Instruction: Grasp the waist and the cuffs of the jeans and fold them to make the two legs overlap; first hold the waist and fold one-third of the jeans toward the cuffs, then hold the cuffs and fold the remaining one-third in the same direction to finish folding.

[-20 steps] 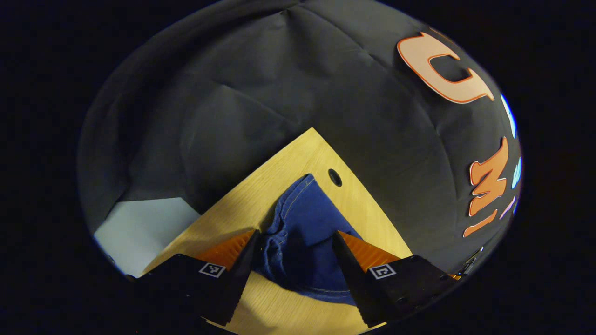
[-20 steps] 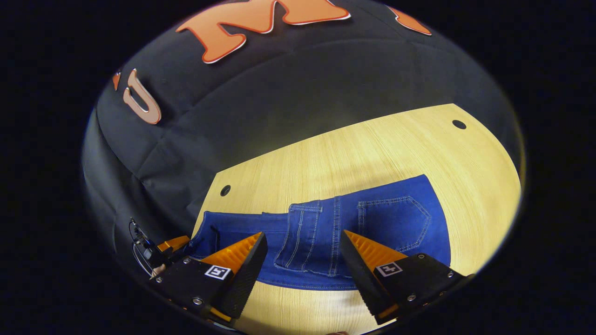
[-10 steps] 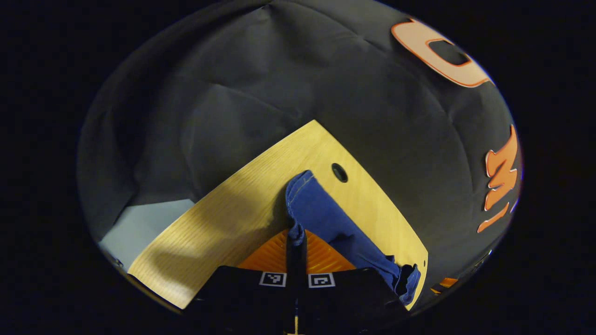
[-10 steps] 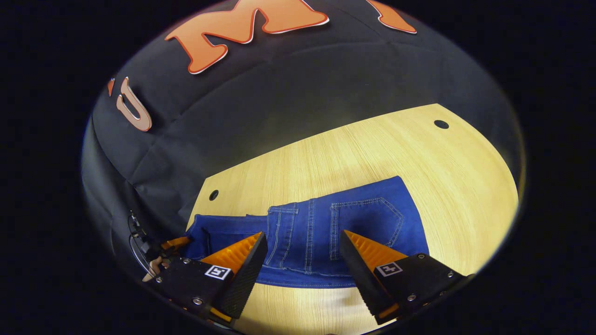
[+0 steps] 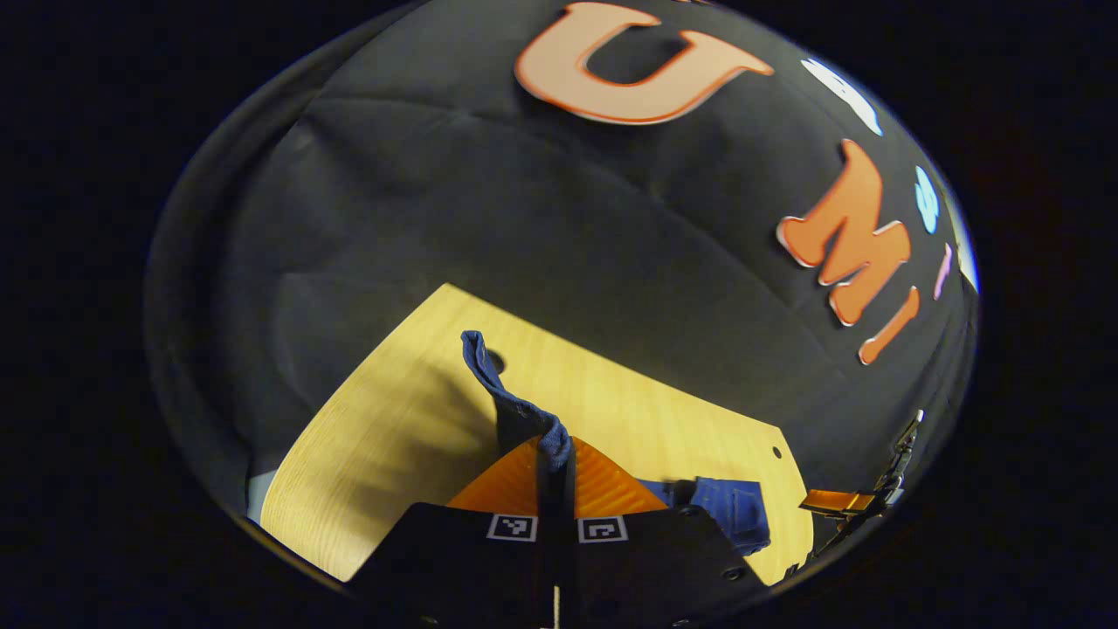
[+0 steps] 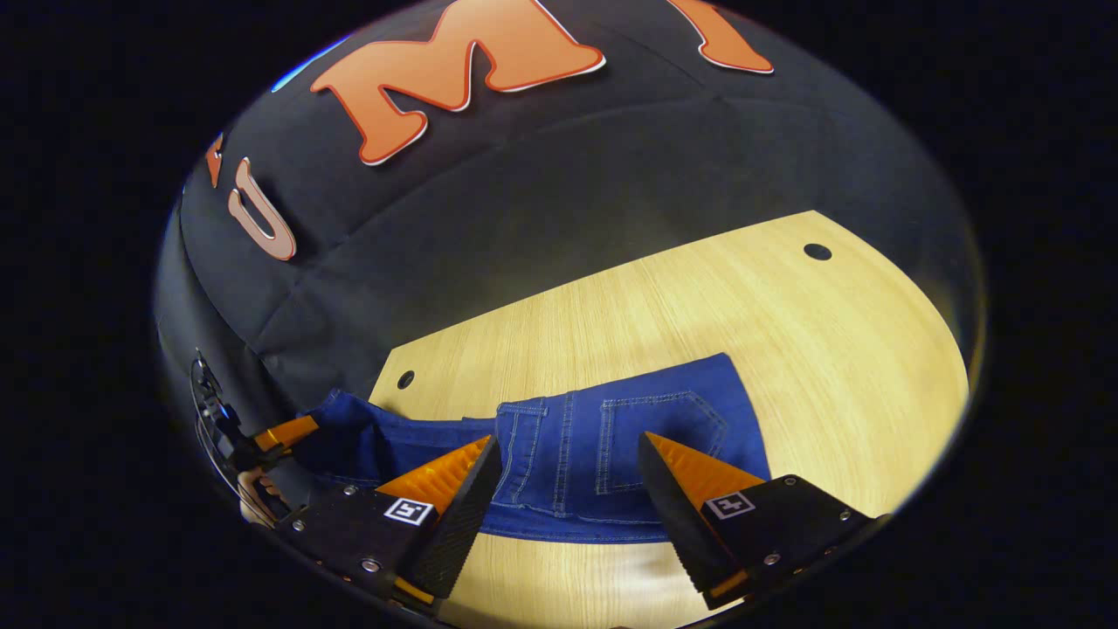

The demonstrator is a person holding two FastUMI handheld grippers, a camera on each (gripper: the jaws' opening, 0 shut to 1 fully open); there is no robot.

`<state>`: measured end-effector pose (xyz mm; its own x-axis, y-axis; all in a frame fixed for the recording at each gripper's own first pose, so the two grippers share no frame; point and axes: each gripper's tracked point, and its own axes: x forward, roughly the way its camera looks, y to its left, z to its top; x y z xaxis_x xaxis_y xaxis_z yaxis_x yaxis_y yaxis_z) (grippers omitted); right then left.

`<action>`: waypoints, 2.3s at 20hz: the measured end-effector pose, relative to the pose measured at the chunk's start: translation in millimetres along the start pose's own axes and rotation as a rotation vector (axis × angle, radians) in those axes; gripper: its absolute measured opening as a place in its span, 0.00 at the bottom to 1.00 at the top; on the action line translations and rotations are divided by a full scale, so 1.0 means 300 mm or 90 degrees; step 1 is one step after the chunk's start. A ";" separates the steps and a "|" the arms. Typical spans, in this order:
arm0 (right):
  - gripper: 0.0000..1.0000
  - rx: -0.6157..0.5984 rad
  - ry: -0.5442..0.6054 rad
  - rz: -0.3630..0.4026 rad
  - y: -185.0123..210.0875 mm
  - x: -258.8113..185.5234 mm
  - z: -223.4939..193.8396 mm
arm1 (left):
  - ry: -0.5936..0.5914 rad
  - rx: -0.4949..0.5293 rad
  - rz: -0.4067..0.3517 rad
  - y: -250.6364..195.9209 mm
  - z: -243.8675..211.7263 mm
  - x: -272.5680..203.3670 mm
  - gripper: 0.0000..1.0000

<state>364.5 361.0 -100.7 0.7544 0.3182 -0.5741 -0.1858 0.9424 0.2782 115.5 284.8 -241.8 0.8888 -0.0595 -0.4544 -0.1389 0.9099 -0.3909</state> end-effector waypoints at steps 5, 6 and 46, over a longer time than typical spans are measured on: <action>0.98 0.007 -0.028 -0.007 -0.135 -0.090 0.053 | -0.010 0.038 -0.088 -0.432 0.044 -0.011 0.02; 0.98 0.006 -0.036 -0.013 -0.172 -0.109 0.062 | -0.007 0.049 -0.104 -0.519 0.032 -0.001 0.02; 0.97 -0.105 -0.129 -0.025 -0.561 -0.499 0.165 | -0.202 0.314 -0.080 -1.348 -0.411 -0.246 0.98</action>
<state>313.8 149.7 -23.4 0.8704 0.2700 -0.4117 -0.2420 0.9629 0.1197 52.4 -129.3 -148.8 0.9828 -0.1223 -0.1385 0.1271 0.9915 0.0265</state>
